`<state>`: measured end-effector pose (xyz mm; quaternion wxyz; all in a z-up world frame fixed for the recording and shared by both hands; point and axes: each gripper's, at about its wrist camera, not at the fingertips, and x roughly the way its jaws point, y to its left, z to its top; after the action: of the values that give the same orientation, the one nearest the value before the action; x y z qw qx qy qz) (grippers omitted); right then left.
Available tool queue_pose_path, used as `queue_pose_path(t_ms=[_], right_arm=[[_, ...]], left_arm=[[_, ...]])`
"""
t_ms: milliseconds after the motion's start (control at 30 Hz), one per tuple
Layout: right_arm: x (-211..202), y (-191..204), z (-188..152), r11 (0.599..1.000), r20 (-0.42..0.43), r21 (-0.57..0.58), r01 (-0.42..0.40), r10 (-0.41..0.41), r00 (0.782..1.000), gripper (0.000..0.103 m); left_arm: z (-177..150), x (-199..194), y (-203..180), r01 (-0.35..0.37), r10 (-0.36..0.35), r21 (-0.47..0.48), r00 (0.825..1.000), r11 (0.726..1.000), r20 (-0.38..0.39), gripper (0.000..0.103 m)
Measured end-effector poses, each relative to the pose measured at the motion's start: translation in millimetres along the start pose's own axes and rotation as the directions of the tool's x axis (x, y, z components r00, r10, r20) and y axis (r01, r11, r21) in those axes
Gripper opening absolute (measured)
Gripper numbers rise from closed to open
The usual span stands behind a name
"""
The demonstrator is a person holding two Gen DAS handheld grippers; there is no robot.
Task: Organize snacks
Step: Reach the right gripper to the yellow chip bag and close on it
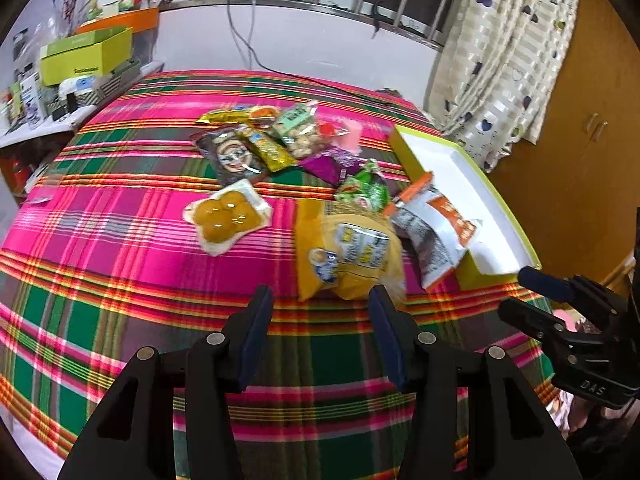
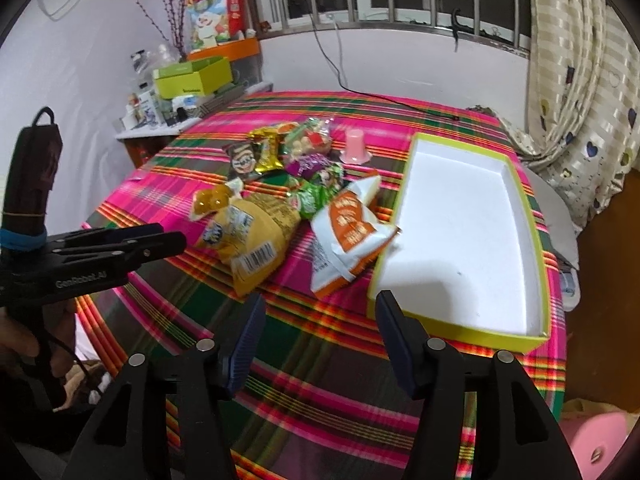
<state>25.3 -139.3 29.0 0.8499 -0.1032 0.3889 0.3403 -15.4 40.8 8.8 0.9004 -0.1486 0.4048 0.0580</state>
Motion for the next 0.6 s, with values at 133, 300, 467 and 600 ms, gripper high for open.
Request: queue_pose_path(t_ms=[133, 300, 467, 600], right_arm=[[7.5, 8.2, 6.2, 1.000, -0.001, -0.010, -0.027, 0.027, 1.000, 0.060], [20.5, 17.1, 15.7, 0.998, -0.016, -0.014, -0.066, 0.066, 0.998, 0.061], [39.2, 27.5, 27.0, 0.995, -0.032, -0.028, -0.100, 0.099, 0.995, 0.064], [61.9, 35.0, 32.8, 0.993, -0.077, -0.035, -0.115, 0.112, 0.991, 0.065]], left_arm=[[1.6, 2.1, 12.3, -0.020, 0.020, -0.027, 1.000, 0.999, -0.002, 0.051], [3.6, 4.7, 30.8, -0.029, 0.028, -0.071, 1.000, 0.997, -0.006, 0.051], [4.4, 6.9, 45.4, -0.033, 0.032, -0.098, 0.999, 0.995, -0.011, 0.051], [4.6, 8.1, 54.6, -0.033, 0.032, -0.106, 0.999, 0.994, -0.007, 0.051]])
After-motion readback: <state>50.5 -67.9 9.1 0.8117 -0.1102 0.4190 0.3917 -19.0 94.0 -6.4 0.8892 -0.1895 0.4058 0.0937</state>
